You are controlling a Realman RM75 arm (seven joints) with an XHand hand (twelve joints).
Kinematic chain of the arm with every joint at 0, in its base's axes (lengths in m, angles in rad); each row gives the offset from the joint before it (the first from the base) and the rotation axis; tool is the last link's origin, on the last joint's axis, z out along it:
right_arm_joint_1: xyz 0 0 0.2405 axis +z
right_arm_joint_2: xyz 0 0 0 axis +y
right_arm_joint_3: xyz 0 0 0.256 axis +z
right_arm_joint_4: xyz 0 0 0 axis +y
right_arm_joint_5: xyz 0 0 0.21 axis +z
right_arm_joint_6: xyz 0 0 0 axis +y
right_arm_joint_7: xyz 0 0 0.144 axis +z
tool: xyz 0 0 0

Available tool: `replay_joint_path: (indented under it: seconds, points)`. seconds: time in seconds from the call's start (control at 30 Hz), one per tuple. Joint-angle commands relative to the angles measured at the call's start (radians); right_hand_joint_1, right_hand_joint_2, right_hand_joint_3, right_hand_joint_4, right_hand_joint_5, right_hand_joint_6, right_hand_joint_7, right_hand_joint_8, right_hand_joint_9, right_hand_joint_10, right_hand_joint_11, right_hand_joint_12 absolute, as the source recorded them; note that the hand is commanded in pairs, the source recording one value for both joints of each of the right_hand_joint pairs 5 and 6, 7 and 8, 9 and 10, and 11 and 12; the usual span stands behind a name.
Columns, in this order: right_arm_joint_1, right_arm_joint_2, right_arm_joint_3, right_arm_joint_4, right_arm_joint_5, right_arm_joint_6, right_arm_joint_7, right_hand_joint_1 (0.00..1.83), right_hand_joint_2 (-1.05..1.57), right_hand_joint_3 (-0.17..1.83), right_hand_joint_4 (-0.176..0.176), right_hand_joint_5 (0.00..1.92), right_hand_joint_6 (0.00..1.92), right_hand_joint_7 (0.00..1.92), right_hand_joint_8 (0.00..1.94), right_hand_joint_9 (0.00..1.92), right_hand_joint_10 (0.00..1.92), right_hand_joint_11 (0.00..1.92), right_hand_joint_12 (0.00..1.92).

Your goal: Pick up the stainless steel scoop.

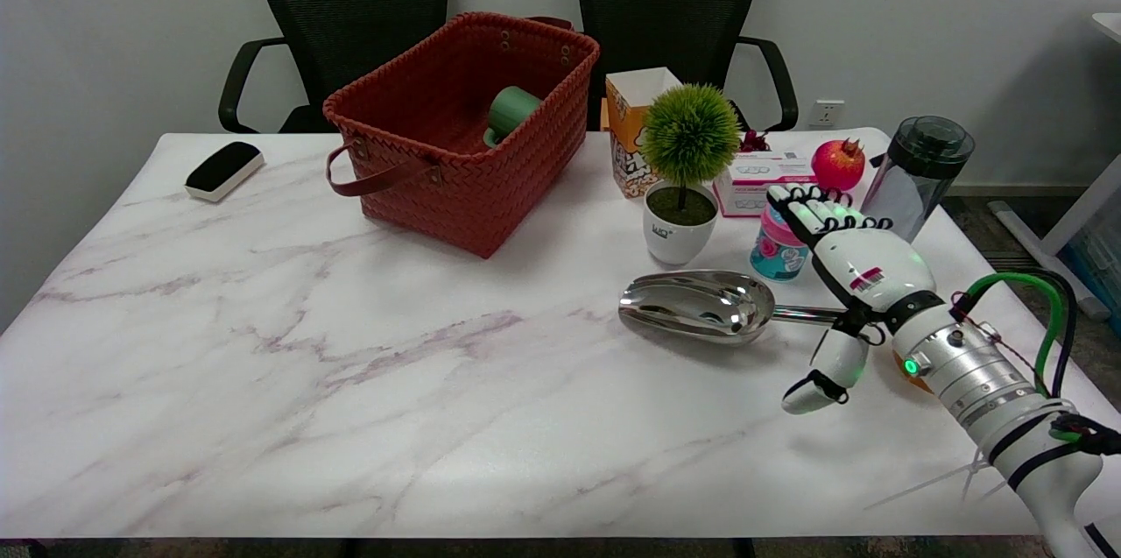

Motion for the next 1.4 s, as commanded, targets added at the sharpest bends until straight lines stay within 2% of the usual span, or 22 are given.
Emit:
replay_joint_path:
  seconds: [0.03, 0.37, 0.5, 1.2, 1.4]
  points:
    - [0.006, -0.026, 0.008, -0.003, 0.001, -0.003, -0.03, 1.14, -0.43, 0.62, 0.0, 0.04, 0.04, 0.05, 0.05, 0.02, 0.02, 0.53, 0.53]
    - [0.008, -0.026, 0.019, -0.006, 0.001, 0.032, -0.033, 1.13, -0.39, 0.68, 0.0, 0.05, 0.05, 0.2, 0.2, 0.09, 0.09, 0.81, 0.81]
    - [0.014, -0.021, 0.016, -0.006, 0.001, 0.047, -0.033, 1.13, -0.41, 0.72, 0.0, 0.05, 0.05, 0.22, 0.22, 0.14, 0.14, 0.86, 0.86]
    - [0.033, -0.003, -0.002, -0.007, 0.0, 0.13, -0.027, 1.11, -0.28, 0.69, 0.0, 0.07, 0.07, 0.25, 0.25, 0.12, 0.12, 0.77, 0.77]
    - [0.033, -0.003, -0.008, -0.008, -0.001, 0.139, -0.026, 1.1, -0.26, 0.75, 0.0, 0.09, 0.09, 0.34, 0.34, 0.2, 0.2, 0.76, 0.76]
